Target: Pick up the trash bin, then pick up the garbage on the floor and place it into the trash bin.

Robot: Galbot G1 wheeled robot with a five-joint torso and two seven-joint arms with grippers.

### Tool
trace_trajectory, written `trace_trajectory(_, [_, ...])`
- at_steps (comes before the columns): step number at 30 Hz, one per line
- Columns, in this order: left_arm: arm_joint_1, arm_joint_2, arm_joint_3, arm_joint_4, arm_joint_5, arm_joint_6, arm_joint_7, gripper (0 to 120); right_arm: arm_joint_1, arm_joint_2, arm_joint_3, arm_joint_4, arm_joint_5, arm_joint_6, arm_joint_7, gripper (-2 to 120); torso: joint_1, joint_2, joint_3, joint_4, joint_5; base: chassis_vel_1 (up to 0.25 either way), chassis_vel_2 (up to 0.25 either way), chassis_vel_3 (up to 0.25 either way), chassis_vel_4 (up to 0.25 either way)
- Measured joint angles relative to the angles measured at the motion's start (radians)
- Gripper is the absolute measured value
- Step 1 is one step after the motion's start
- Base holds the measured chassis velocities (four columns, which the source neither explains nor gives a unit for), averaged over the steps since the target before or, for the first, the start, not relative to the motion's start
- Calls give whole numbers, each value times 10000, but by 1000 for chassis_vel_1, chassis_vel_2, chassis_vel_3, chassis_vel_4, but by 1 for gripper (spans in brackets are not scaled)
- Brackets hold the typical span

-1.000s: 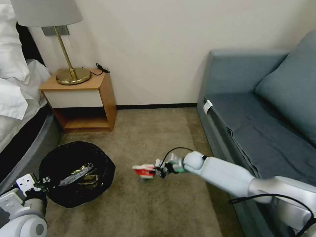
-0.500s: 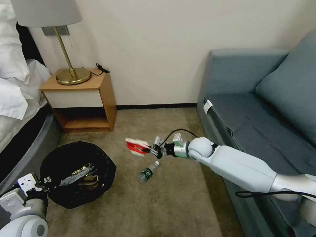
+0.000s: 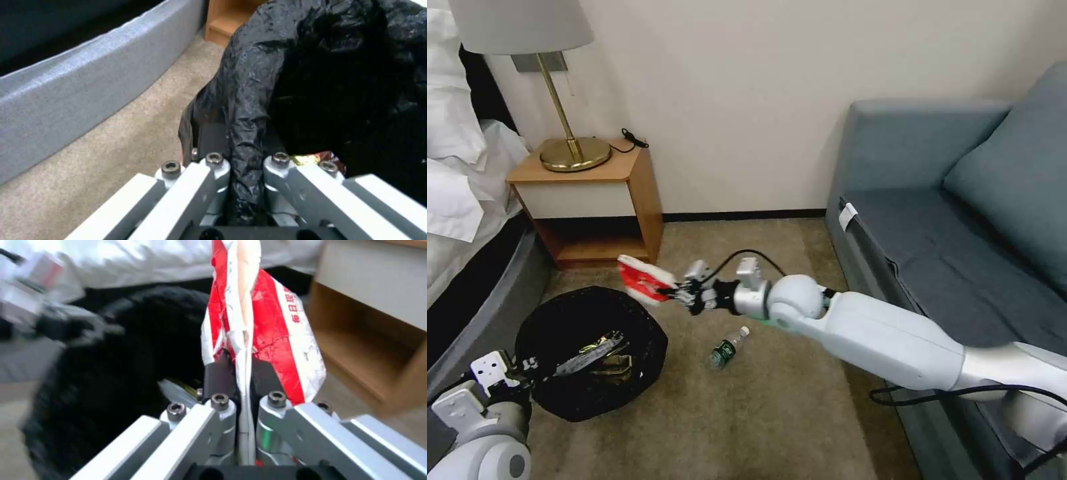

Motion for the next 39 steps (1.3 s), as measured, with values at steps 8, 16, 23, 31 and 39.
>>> trace_trajectory(8, [-46,-53,71,25,85,12,5,4,108,930,-889,77,78,-104,400,1,0,0,1,-2,0,0,0,0,0])
trace_trajectory(16, [-19,-130,121,8,165,17,53,4,298,1650,-1636,-771,-233,-138,629,1,0,0,2,-1,1,0,0,0,0])
trace_trajectory(23, [26,-168,154,-77,177,17,102,4,514,1878,-2031,-1541,-643,-35,591,1,0,0,2,-3,1,0,0,0,0])
trace_trajectory(31, [5,-140,148,-64,164,17,116,4,519,1914,-2058,-1686,-789,7,622,17,0,0,2,-2,2,0,0,0,0])
trace_trajectory(39, [-17,-149,156,29,170,15,123,4,474,1897,-1985,-1551,-792,4,771,45,0,0,2,-3,2,0,0,0,0])
